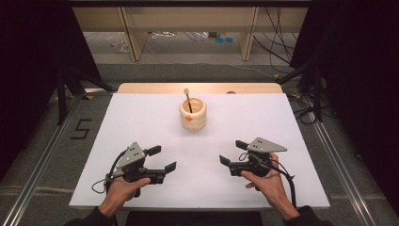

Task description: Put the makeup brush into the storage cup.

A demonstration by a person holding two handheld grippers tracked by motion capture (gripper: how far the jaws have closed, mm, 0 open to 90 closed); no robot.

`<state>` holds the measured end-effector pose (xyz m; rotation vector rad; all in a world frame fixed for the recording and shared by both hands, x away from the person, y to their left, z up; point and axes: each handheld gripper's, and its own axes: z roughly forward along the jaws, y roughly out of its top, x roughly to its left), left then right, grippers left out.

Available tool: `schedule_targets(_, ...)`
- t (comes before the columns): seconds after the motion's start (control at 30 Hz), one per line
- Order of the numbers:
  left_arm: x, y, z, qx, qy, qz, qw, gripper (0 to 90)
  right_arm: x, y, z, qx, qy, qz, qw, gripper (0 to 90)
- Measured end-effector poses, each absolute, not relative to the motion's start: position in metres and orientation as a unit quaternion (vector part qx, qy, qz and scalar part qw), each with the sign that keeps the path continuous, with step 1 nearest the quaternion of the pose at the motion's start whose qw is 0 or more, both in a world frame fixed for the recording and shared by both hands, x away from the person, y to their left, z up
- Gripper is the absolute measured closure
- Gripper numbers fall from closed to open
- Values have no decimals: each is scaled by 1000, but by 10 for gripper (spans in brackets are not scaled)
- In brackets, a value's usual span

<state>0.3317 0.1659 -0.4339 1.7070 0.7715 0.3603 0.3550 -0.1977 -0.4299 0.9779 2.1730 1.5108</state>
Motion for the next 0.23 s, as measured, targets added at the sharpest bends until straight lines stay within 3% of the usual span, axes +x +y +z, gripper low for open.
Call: schedule_targets(0.23,332,166,-434,729,331,154,579,159,356,-197,-432,343,761,526,162,160)
